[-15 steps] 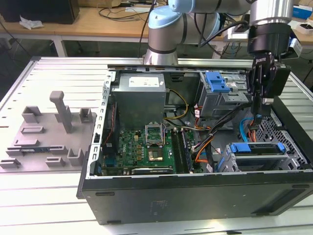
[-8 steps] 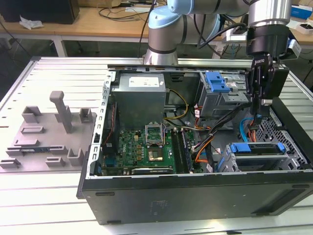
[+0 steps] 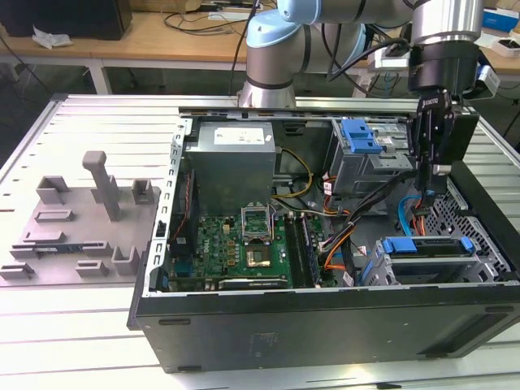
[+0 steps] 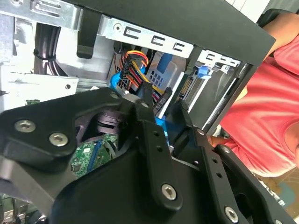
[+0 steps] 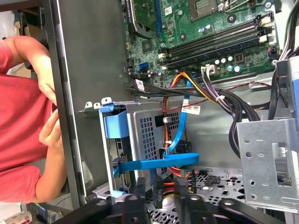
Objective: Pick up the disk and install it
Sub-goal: 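Insert the first disk wire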
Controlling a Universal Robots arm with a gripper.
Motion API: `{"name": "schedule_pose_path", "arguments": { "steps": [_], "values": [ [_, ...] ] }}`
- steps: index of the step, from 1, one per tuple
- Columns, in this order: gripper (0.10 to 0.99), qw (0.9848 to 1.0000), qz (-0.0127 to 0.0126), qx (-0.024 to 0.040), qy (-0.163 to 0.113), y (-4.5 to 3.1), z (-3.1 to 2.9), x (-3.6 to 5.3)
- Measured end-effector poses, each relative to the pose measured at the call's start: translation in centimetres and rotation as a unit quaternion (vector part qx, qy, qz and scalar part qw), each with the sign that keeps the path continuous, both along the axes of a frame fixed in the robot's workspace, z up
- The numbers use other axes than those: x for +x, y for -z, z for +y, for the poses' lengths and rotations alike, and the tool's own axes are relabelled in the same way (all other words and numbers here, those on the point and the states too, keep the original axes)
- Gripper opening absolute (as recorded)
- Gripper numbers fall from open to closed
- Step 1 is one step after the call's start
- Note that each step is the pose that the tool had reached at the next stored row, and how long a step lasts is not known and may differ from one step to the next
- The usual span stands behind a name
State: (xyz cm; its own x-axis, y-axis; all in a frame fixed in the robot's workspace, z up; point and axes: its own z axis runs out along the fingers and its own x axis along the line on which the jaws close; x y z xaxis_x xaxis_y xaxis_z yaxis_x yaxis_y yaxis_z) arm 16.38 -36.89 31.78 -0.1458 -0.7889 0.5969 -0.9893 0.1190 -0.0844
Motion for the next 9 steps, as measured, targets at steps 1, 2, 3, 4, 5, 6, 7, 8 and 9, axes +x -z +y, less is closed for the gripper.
{"name": "schedule_pose_path", "arguments": {
  "steps": [1,2,3,4,5,6,7,8,9],
  "values": [
    [0.38,1.0,0.0,0.0,0.0,0.0,0.02,0.01],
    [0.302,1.0,0.0,-0.0004,0.0,0.01,0.05,0.04],
    [0.302,1.0,0.0,-0.001,0.0,0.01,0.08,0.08],
    [0.302,1.0,0.0,-0.0017,0.0,0.02,0.1,0.11],
    [0.302,1.0,0.0,-0.0032,0.0,0.03,0.13,0.17],
    [0.302,1.0,0.0,-0.0049,0.0,0.03,0.17,0.24],
    [0.302,1.0,0.0,-0.0075,0.0,0.03,0.22,0.31],
    [0.302,1.0,0.0,-0.0099,0.0,0.1,0.24,0.32],
    [0.302,0.9999,0.0,-0.0113,0.0,0.19,0.27,0.32]
  ]
}}
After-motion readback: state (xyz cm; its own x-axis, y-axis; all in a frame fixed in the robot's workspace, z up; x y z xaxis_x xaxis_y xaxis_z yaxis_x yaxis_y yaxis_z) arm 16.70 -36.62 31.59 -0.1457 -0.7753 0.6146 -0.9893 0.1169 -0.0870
